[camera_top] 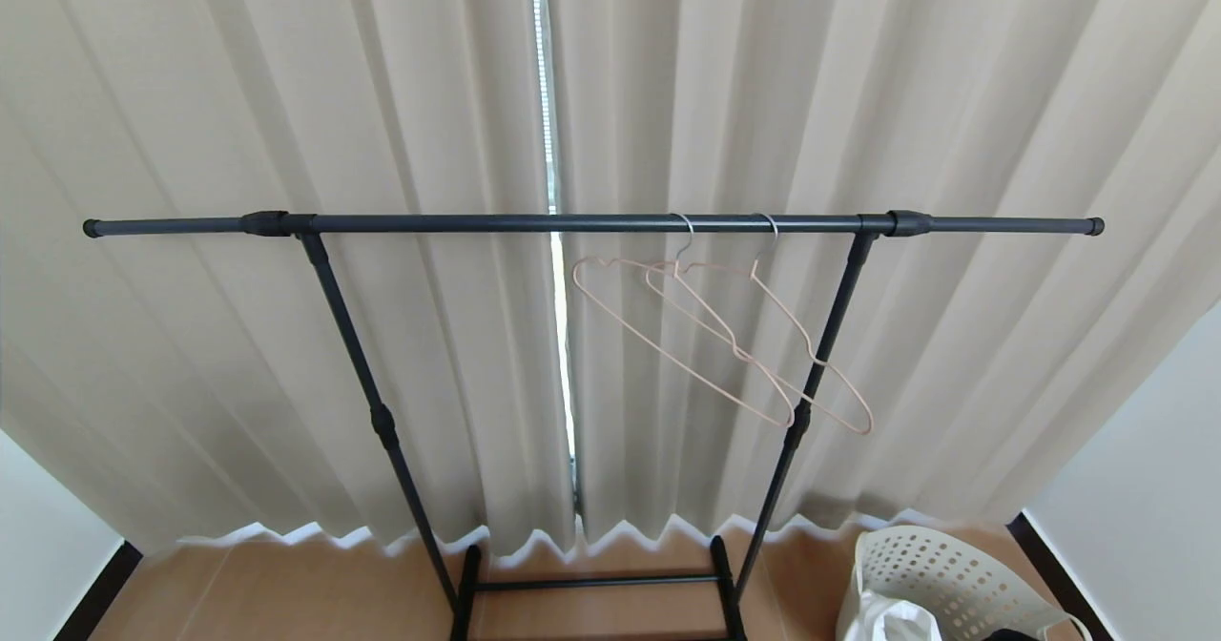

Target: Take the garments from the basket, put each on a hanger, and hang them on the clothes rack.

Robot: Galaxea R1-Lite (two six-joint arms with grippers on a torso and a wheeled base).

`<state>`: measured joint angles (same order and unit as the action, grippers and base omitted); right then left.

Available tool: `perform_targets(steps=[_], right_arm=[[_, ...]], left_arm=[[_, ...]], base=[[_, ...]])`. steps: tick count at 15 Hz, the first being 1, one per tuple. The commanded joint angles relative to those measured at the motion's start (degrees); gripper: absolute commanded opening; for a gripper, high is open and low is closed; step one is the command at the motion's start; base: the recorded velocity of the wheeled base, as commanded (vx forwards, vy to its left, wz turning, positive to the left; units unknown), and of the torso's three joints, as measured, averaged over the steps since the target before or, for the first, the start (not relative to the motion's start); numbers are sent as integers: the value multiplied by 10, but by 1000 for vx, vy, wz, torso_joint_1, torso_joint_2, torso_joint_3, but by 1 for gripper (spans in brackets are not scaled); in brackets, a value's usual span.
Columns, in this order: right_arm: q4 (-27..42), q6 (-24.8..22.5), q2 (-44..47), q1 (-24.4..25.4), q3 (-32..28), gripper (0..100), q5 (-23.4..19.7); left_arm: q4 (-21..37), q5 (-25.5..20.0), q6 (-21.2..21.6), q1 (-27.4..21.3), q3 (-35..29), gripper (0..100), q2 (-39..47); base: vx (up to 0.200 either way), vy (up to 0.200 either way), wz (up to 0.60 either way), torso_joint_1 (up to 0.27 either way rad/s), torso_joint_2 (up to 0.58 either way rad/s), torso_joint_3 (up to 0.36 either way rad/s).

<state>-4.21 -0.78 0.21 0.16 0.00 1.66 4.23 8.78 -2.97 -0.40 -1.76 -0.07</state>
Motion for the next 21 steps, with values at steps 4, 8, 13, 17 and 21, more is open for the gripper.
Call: perform_targets(steps=[4,8,13,17,21], right_arm=[[0,2,0,0,0,100,0],[0,1,1,0,0,100,0],[0,-5,1,0,0,100,1],[0,-4,1,0,0,100,5],[0,-5,1,0,0,100,1]], left_arm=[[0,0,0,0,0,100,1],[0,0,0,0,0,100,1],[0,0,0,0,0,100,1],[0,0,0,0,0,100,1],[0,0,0,0,0,100,1]], base=[[0,0,0,0,0,0],[0,0,0,0,0,0],[0,0,0,0,0,0],[0,0,0,0,0,0],[0,0,0,0,0,0]])
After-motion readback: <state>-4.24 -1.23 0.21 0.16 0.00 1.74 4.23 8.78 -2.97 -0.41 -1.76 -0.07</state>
